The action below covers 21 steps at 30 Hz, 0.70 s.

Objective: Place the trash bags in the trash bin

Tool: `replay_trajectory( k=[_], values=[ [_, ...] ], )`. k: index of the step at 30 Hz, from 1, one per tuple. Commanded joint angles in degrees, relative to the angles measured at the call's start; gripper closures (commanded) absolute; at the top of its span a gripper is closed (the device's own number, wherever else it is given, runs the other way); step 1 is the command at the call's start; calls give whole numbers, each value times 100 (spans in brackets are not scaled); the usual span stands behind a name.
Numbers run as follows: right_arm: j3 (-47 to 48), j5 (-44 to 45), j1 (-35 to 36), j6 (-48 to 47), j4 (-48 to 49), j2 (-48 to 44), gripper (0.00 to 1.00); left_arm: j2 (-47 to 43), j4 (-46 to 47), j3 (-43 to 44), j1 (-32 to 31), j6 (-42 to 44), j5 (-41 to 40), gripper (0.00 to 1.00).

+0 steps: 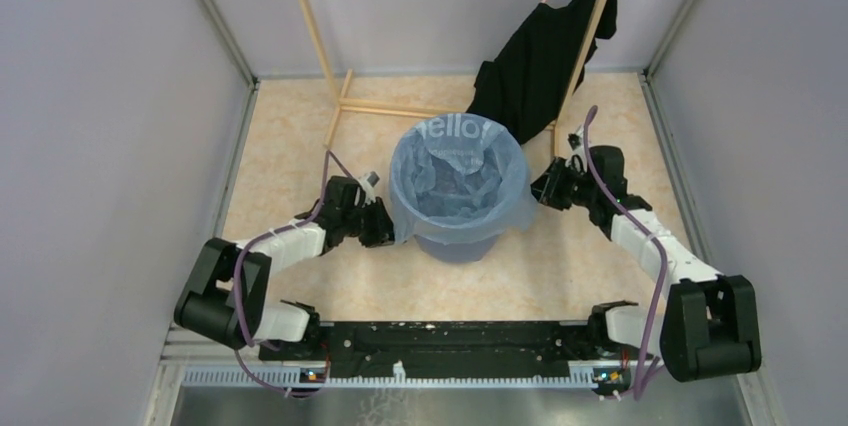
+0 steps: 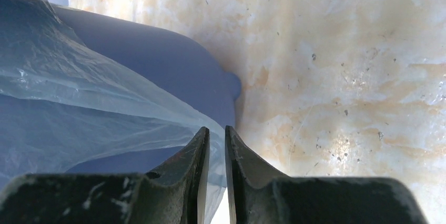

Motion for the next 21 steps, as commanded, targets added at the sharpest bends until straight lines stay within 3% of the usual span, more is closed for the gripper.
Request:
replay_trajectory(
  k=[1,14,18,21],
  values=[
    [123,27,21,-11,103,-176,81,91,233,-10,-90,-15,-74,87],
    [-493,-218,47,147,1029,965,82,-668,-642,617,-124,84,-261,85],
    [-225,109,53,-171,487,728,80,-487,-321,360,-249,-78,-199,86],
    [198,877,47,-582,-418,394,73,-354,-210,290,-559,-167,-391,86]
  ],
)
